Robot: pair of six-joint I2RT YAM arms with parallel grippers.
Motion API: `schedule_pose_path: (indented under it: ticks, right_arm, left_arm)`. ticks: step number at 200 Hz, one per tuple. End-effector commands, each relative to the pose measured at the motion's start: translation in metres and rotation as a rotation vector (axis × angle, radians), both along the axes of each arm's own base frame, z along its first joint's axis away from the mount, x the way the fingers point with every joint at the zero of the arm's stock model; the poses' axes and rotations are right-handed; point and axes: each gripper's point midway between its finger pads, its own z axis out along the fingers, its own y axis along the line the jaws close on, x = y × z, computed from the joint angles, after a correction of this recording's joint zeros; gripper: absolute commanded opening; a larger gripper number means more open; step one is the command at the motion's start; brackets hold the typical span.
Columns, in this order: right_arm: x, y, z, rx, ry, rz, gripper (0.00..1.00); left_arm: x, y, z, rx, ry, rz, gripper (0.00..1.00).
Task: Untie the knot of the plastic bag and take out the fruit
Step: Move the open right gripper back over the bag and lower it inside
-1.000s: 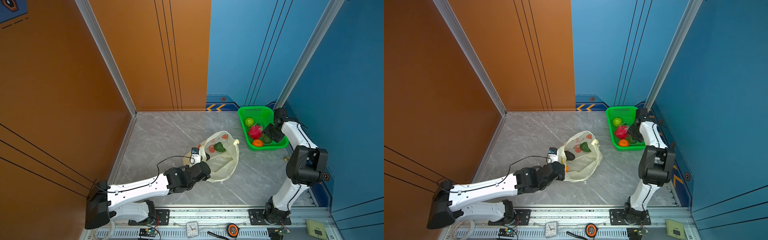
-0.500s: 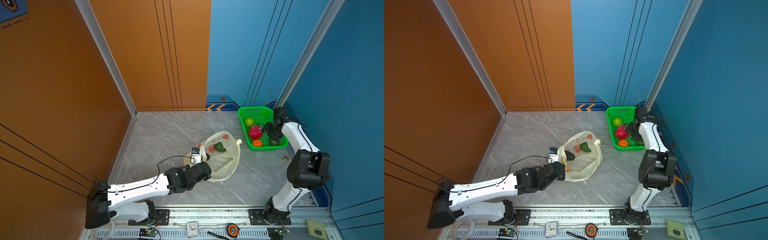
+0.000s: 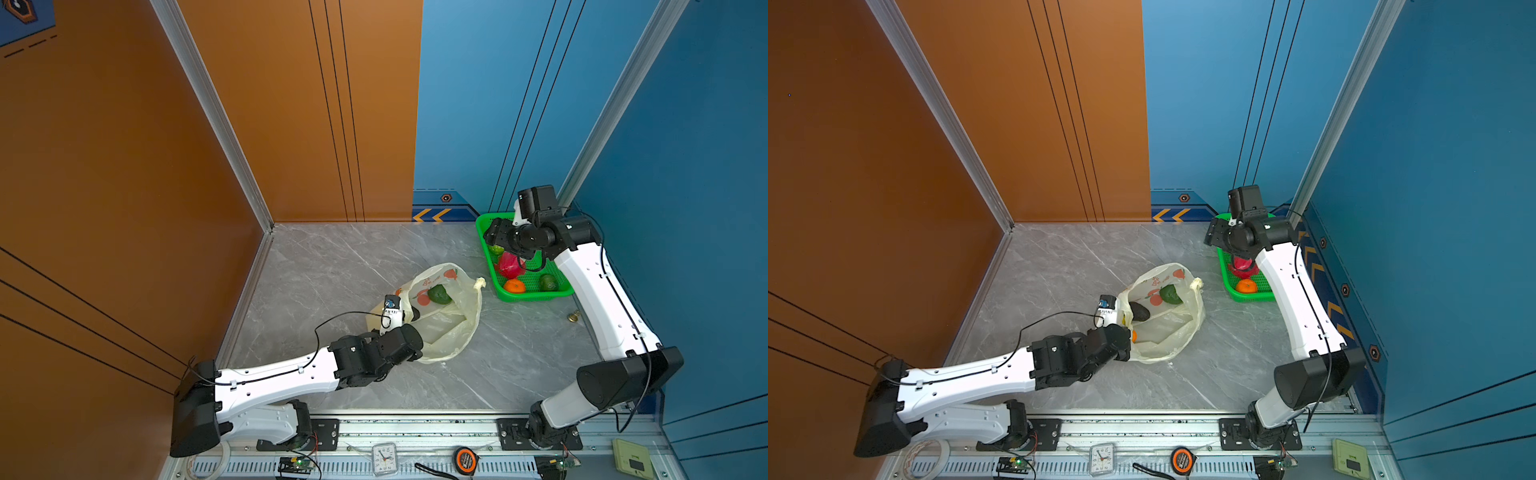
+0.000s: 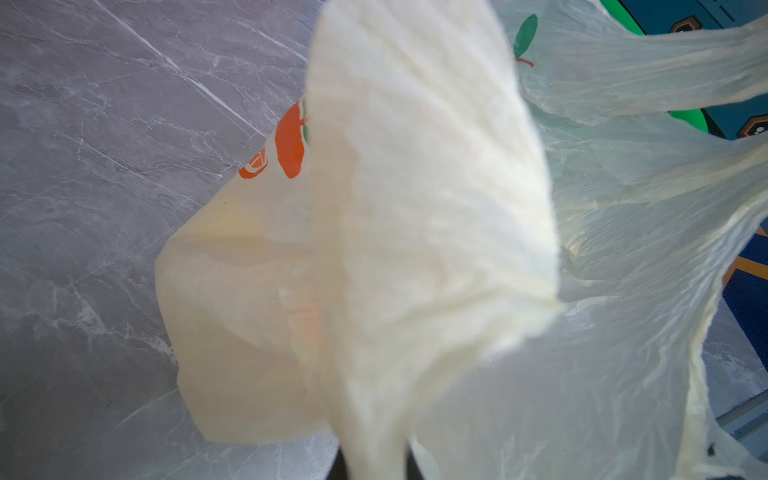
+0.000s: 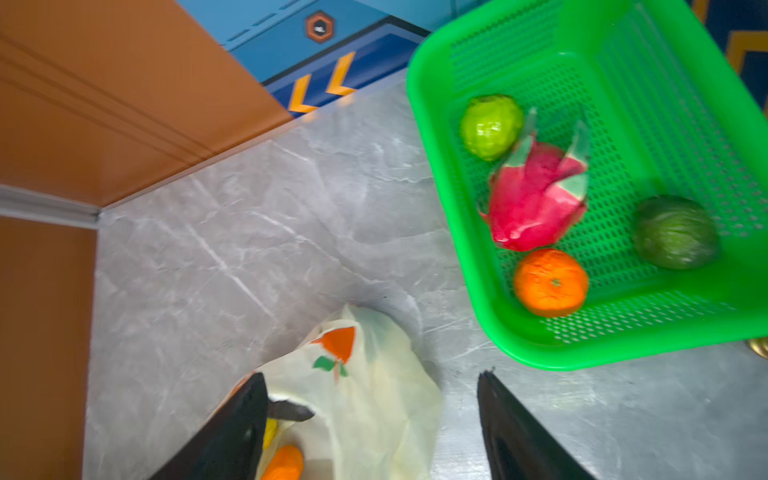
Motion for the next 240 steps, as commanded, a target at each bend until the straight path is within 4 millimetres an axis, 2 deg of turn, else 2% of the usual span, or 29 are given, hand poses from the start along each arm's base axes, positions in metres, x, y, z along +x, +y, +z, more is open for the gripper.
schedule_pose_path:
  ticks: [1, 18, 42, 71, 77, 97, 119, 123, 135, 190, 221, 240]
  right_arm:
    - [-0.035, 0.036, 0.012, -0.012, 0.042, 0.12, 0.78]
    - [-0.05, 0.069, 0.016, 0.003, 0.044, 0.203, 0.78]
    - [-0.068, 0.105, 0.007, -0.013, 0.07, 0.297, 0.78]
    - [-0.085, 0.136, -0.011, -0.045, 0.112, 0.376, 0.78]
    - [-0.095, 0.148, -0.016, -0.055, 0.122, 0.415, 0.78]
    - [-0.108, 0.163, -0.036, -0.098, 0.159, 0.459, 0.78]
    - [-0.115, 0.167, -0.066, -0.163, 0.189, 0.483, 0.78]
    - [-0.118, 0.165, -0.08, -0.177, 0.215, 0.486, 0.78]
    - [-0.119, 0.163, -0.099, -0.195, 0.234, 0.484, 0.78]
    - [-0.123, 0.15, -0.167, -0.238, 0.281, 0.441, 0.78]
    - [-0.113, 0.144, -0.2, -0.232, 0.305, 0.38, 0.77]
    - [-0.099, 0.14, -0.211, -0.203, 0.29, 0.314, 0.77]
  left_arm:
    - [0.002, 0.0, 0.018, -0.009, -0.039, -0.005, 0.0]
    - [0.003, 0.001, 0.019, -0.008, -0.042, -0.004, 0.0]
    - [0.005, 0.003, 0.021, -0.01, -0.045, -0.002, 0.0]
    - [0.007, 0.005, 0.022, -0.011, -0.047, -0.004, 0.0]
    - [0.007, 0.005, 0.022, -0.012, -0.048, -0.003, 0.0]
    - [0.008, 0.007, 0.024, -0.015, -0.05, 0.001, 0.0]
    - [0.008, 0.007, 0.024, -0.016, -0.051, 0.002, 0.0]
    - [0.009, 0.007, 0.024, -0.016, -0.052, 0.004, 0.0]
    - [0.01, 0.007, 0.024, -0.02, -0.054, 0.004, 0.0]
    - [0.011, 0.004, 0.028, -0.033, -0.059, 0.004, 0.0]
    - [0.011, 0.002, 0.031, -0.041, -0.062, -0.002, 0.0]
    - [0.011, 0.0, 0.033, -0.046, -0.065, -0.006, 0.0]
